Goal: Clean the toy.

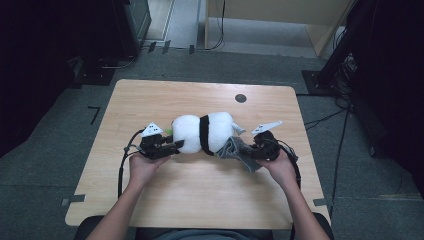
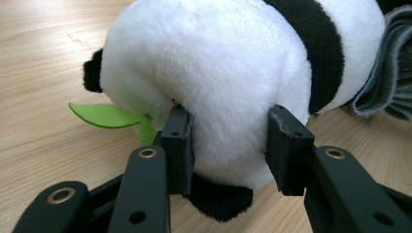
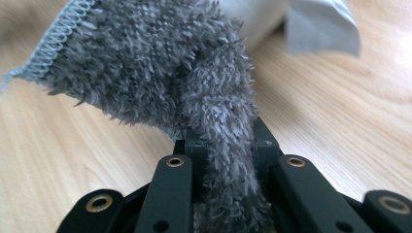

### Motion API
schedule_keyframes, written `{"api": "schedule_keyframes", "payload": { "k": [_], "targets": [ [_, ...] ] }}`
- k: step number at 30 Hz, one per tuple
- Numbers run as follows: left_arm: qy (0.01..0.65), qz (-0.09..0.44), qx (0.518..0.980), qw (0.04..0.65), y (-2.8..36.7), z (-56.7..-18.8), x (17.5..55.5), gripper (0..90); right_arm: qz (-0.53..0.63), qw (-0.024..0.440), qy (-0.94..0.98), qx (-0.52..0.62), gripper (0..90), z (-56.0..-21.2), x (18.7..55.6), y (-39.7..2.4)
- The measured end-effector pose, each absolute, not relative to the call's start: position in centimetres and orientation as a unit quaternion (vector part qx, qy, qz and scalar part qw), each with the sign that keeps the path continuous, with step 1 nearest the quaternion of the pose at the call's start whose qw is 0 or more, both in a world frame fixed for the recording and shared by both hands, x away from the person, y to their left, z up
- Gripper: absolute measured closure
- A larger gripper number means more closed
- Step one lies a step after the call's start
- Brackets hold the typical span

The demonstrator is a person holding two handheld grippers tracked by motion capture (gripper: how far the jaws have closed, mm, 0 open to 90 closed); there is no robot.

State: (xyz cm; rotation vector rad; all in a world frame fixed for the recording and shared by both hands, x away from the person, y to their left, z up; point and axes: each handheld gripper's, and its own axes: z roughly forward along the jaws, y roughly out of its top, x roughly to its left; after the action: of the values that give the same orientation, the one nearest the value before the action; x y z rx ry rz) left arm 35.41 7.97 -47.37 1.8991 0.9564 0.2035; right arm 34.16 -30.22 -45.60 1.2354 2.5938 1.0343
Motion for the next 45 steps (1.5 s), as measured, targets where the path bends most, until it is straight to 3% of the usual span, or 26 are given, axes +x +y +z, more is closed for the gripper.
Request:
{"api": "schedule_keyframes", "payload": {
  "k": [15,29,45],
  "targets": [
    [0.391,0.083,0.778,0.484,8.0,-47.4,35.4,57.5,0.333,0.067,0.830,0.442,76.5,-46.4,35.7,-31.7],
    [0.391,0.086,0.778,0.484,8.0,-47.4,35.4,56.9,0.381,0.115,0.773,0.493,76.4,-42.9,36.7,-33.6],
    [0.394,0.084,0.778,0.482,8.1,-47.6,35.5,56.5,0.380,0.112,0.788,0.470,76.9,-43.3,39.1,-28.8]
  ]
}}
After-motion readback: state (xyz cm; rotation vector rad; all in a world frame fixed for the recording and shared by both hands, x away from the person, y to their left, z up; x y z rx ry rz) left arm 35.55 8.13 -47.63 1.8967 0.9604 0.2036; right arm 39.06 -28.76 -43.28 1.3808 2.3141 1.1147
